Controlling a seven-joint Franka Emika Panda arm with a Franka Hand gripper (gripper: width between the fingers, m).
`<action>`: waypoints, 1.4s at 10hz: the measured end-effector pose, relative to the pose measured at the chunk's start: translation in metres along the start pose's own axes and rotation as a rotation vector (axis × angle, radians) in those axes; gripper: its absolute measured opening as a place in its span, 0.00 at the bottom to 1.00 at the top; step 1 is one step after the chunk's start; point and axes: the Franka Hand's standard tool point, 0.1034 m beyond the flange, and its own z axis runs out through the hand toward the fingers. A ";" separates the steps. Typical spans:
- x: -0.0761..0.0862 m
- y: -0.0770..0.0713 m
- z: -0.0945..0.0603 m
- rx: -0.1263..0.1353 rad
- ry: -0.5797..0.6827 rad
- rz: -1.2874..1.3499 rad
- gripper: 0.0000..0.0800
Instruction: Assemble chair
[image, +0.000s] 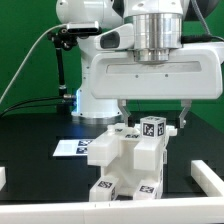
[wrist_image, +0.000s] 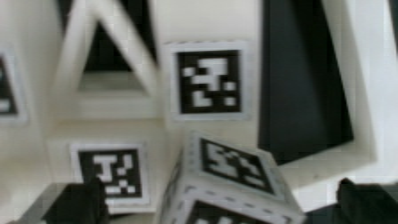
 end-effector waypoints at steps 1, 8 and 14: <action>-0.003 0.002 0.001 0.001 -0.002 -0.149 0.81; -0.004 0.007 0.000 -0.028 -0.011 -0.800 0.81; -0.006 0.005 0.000 -0.025 -0.011 -0.548 0.36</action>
Offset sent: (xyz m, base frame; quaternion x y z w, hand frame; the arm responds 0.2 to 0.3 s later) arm 0.0000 0.0000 0.0000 0.0000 0.0000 -0.1938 0.9810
